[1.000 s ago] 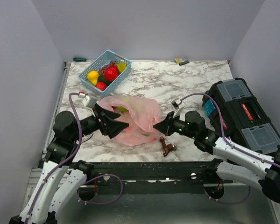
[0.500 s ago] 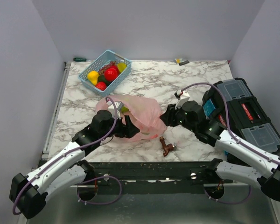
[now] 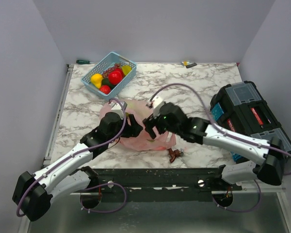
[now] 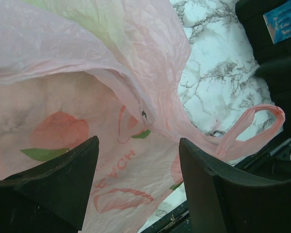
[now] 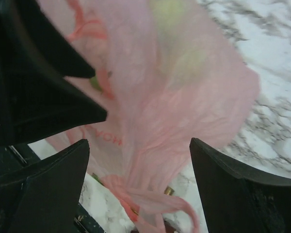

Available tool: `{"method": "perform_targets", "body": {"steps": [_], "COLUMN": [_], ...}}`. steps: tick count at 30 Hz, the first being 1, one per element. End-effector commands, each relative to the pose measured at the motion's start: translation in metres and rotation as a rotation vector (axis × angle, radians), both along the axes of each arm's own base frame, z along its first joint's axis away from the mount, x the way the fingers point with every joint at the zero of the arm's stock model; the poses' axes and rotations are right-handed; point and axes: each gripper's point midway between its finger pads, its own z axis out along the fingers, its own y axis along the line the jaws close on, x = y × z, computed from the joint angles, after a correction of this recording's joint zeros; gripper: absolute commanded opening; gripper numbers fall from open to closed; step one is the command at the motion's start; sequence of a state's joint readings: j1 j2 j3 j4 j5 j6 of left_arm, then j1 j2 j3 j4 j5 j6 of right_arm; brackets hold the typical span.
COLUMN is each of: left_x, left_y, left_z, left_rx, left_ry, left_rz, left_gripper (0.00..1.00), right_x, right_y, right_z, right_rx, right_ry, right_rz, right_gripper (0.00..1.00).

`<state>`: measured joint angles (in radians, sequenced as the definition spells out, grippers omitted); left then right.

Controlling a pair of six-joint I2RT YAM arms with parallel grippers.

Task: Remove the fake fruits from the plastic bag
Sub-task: Adjust the plastic bag at the center of the board.

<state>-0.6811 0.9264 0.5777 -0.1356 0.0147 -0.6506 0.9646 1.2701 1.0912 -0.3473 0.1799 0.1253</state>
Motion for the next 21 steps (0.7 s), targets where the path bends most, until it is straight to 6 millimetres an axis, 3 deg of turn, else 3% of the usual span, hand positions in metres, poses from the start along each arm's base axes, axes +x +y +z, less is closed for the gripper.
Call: {"method": "perform_targets", "body": {"steps": [1, 7, 11, 14, 16, 18, 21], "left_x": [0.01, 0.005, -0.005, -0.014, -0.019, -0.022, -0.023], "left_y": [0.008, 0.032, 0.046, 0.047, 0.042, 0.035, 0.032], "left_z": [0.018, 0.009, 0.005, 0.004, 0.006, 0.01, 0.011], "left_rx": [-0.021, 0.013, -0.016, -0.06, -0.087, -0.103, -0.097], "left_ry": [-0.086, -0.086, -0.098, -0.106, -0.114, -0.13, -0.128], "left_rz": [0.061, 0.149, 0.193, 0.174, 0.136, 0.091, 0.066], "left_gripper": [0.65, 0.61, 0.62, 0.62, 0.62, 0.63, 0.63], "right_x": [-0.019, -0.006, 0.011, 0.03, 0.039, 0.048, 0.054], "right_y": [0.028, 0.03, 0.031, 0.028, 0.028, 0.029, 0.037], "right_z": [-0.05, -0.095, -0.111, -0.114, -0.112, -0.106, -0.096], "right_rx": [-0.201, -0.254, -0.253, -0.243, -0.245, -0.247, -0.247], "right_ry": [-0.071, -0.151, -0.205, -0.27, -0.31, -0.354, -0.385], "right_rz": [0.1, 0.032, -0.056, -0.172, -0.219, -0.269, -0.26], "right_gripper": [0.88, 0.88, 0.88, 0.86, 0.76, 0.57, 0.1]}}
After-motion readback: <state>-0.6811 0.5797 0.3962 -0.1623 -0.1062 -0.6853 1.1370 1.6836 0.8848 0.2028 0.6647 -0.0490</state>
